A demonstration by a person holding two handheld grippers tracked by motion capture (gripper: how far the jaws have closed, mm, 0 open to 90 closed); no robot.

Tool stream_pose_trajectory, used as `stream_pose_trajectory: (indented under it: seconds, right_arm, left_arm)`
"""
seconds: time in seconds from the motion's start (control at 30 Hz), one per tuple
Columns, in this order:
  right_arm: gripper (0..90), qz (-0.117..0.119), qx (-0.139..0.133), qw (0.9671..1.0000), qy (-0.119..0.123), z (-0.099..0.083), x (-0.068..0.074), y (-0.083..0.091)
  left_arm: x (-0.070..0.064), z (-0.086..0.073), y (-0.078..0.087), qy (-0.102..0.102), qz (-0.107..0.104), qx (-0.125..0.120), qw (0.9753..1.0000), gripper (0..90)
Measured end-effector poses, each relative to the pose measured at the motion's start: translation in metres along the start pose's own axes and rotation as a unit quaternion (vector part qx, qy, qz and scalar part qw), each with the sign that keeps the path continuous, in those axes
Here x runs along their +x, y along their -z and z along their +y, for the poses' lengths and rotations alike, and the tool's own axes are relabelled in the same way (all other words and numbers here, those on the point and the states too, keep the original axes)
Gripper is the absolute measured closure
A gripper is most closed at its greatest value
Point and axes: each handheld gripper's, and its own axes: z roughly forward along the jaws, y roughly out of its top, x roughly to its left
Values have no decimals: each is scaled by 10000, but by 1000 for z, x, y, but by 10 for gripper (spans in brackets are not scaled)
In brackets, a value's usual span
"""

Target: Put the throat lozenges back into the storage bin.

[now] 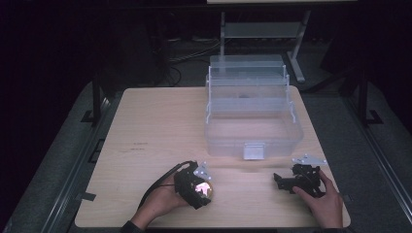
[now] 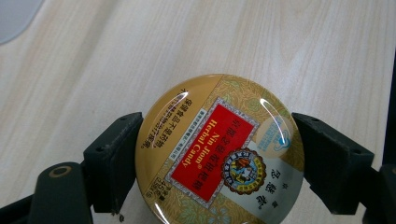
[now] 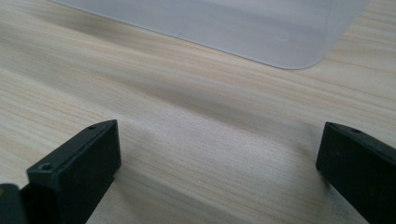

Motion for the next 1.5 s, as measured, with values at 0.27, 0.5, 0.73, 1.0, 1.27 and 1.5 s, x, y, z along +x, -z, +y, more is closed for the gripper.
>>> stream_pose_trajectory:
  seconds: [0.27, 0.5, 0.73, 1.0, 1.27, 1.5]
  right_arm:
    - [0, -1, 0, 10000, 1, 0, 0, 0]
    - [0, 0, -1, 10000, 1, 0, 0, 0]
    - [0, 0, 0, 10000, 1, 0, 0, 0]
    - [0, -1, 0, 10000, 1, 0, 0, 0]
    - [0, -1, 0, 10000, -1, 0, 0, 0]
    - [0, 0, 2, 10000, -1, 0, 0, 0]
  left_arm:
    - [2, 2, 6, 20, 5, -66, 10000, 195]
    - [4, 4, 12, -3, 19, -94, 10000, 195]
    - [7, 7, 17, -27, 29, -114, 9999, 195]
    - [10, 10, 22, 37, 30, -206, 9998, 195]
    - [14, 14, 28, -5, 54, -222, 9997, 195]
    - [16, 17, 32, 43, 65, -291, 9995, 195]
